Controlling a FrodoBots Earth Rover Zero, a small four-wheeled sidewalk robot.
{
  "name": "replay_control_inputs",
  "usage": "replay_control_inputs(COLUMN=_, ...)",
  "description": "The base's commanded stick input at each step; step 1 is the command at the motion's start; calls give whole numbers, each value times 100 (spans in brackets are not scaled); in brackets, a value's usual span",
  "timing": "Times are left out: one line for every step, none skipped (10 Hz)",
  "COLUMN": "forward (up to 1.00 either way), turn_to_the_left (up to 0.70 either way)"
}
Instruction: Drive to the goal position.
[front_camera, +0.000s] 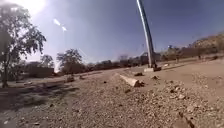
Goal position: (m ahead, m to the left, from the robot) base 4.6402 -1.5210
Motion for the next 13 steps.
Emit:
replay_control_inputs(forward=50, turn_to_the_left=50)
replay_control_inputs(forward=50, turn_to_the_left=50)
replay_control_inputs(forward=50, turn_to_the_left=50)
replay_control_inputs(forward=50, turn_to_the_left=50)
replay_control_inputs(forward=50, turn_to_the_left=50)
replay_control_inputs(forward=50, turn_to_the_left=50)
replay_control_inputs(forward=50, turn_to_the_left=50)
replay_control_inputs(forward=50, turn_to_the_left=44)
replay_control_inputs(forward=50, turn_to_the_left=32)
replay_control_inputs(forward=50, turn_to_the_left=20)
replay_control_inputs(forward=50, turn_to_the_left=8)
replay_control_inputs(forward=50, turn_to_the_left=0)
replay_control_inputs(forward=50, turn_to_the_left=0)
